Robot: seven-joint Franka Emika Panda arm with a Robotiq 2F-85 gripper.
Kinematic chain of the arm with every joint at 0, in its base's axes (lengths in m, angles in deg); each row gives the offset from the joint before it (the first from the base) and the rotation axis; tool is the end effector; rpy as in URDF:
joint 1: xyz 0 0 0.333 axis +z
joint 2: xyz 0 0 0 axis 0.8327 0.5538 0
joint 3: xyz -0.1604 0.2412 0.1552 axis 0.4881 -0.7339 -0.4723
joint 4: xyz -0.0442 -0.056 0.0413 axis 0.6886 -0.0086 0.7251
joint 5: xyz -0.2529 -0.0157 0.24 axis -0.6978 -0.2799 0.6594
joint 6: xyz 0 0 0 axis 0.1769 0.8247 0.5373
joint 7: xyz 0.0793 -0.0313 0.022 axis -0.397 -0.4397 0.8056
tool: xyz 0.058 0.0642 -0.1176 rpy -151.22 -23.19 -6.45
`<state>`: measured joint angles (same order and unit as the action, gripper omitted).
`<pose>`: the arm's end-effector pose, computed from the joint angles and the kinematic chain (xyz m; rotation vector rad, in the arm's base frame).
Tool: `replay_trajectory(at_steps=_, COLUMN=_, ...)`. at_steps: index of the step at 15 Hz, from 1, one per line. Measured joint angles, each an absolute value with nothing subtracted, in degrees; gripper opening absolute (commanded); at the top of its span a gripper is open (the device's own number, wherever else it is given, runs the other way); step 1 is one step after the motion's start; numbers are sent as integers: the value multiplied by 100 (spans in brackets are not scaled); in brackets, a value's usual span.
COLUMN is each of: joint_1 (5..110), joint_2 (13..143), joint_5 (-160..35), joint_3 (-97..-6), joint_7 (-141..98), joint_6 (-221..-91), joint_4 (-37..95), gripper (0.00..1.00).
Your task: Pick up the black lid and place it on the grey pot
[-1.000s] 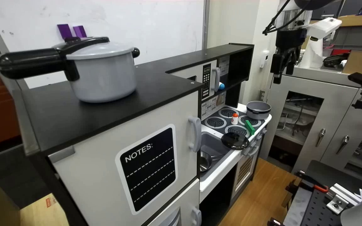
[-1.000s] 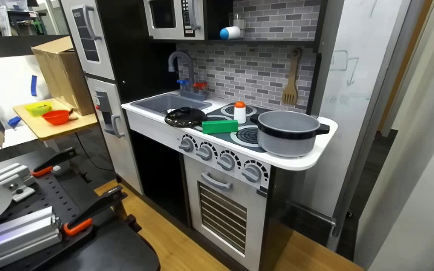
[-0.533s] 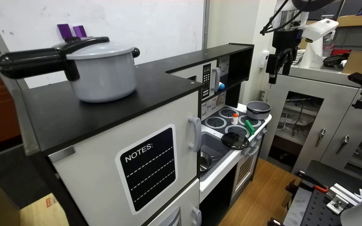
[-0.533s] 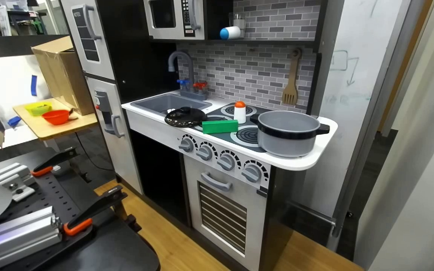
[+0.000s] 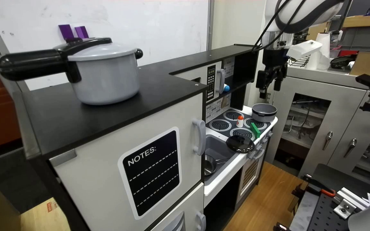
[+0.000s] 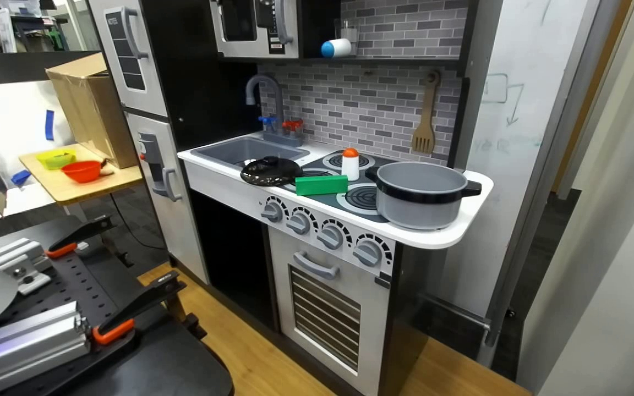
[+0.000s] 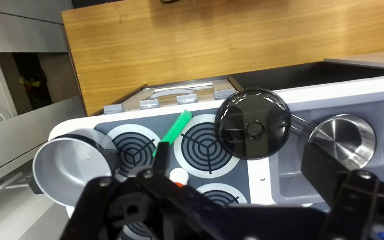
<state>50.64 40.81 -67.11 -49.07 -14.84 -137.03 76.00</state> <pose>0.3671 -0.0914 0.4295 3.0664 -0.1679 -0.0893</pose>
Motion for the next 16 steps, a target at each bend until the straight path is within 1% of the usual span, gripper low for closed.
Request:
replay_trajectory(at_steps=4, joint_1=5067, joint_2=4686, joint_5=-6783, joint_3=-4915, joint_7=-1508, joint_6=-13945, joint_4=7511, gripper=100)
replay_trajectory(at_steps=12, joint_1=5074, joint_2=4692, joint_5=-6737, joint_3=-4916, joint_7=-1504, joint_6=-13944, joint_4=7478, gripper=100)
replay_trajectory(at_steps=16, joint_1=5308, joint_2=4742, joint_5=-5793, joint_3=-4922, joint_7=-1354, joint_6=-13917, joint_4=7514, gripper=100)
